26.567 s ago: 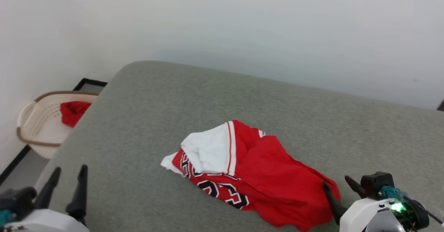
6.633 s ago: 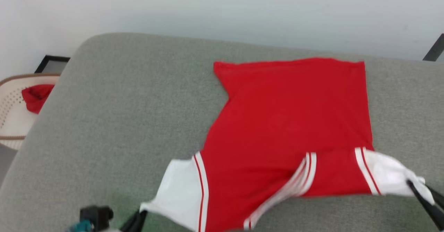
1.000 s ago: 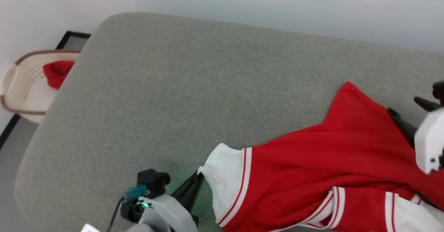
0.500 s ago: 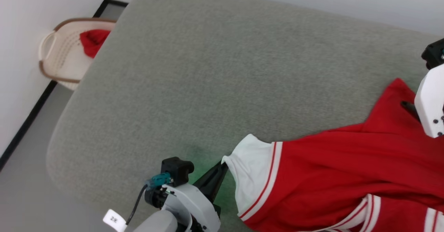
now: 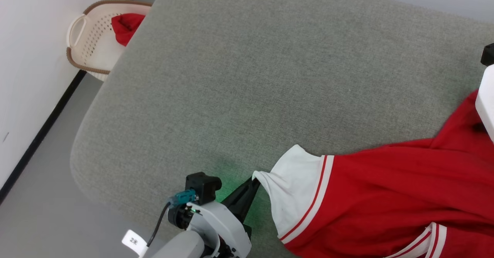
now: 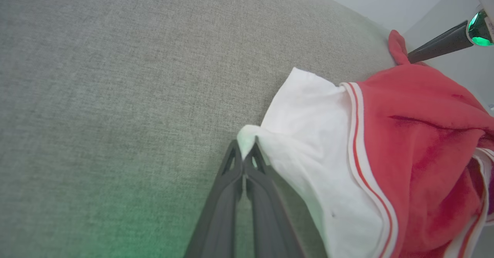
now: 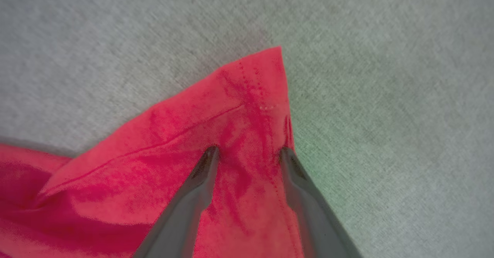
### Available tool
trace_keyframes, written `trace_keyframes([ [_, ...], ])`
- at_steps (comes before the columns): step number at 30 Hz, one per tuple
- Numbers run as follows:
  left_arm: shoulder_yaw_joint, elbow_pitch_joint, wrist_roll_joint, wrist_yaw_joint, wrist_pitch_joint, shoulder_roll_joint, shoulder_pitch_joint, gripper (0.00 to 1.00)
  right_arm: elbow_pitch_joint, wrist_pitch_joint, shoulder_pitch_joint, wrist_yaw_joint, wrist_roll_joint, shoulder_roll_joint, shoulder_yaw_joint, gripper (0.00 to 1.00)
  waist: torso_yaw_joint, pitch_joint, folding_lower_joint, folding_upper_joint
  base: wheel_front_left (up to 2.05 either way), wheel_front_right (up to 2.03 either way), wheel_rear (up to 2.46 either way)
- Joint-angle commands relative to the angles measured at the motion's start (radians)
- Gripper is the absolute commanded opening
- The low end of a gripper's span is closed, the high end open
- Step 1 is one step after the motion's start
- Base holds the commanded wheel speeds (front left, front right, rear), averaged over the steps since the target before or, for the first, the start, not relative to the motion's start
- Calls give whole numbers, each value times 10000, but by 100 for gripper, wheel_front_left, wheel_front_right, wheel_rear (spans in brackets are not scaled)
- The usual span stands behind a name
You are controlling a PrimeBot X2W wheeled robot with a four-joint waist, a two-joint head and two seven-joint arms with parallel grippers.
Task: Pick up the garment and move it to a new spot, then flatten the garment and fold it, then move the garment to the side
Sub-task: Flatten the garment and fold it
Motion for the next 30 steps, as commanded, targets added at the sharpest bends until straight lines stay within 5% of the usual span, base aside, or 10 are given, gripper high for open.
trace_keyframes([
  [1, -16, 42, -45, -46, -44, -7, -97, 0, 284, 233, 269, -11, 79, -1, 212, 0, 5, 5, 0, 0, 0, 0, 0],
  [14, -104, 174, -291, -70, 34, 348, -371, 0, 1185, -852, -746, -13, -232, 642, -199, 0, -373, -334, 0, 0, 0, 0, 0],
  [30, 510, -1526, -543, 120, 3570, 3175, -3608, 0, 1104, -4072, -1531, -11, -417, 1244, -759, 0, -1388, -2047, 0, 0, 0, 0, 0],
])
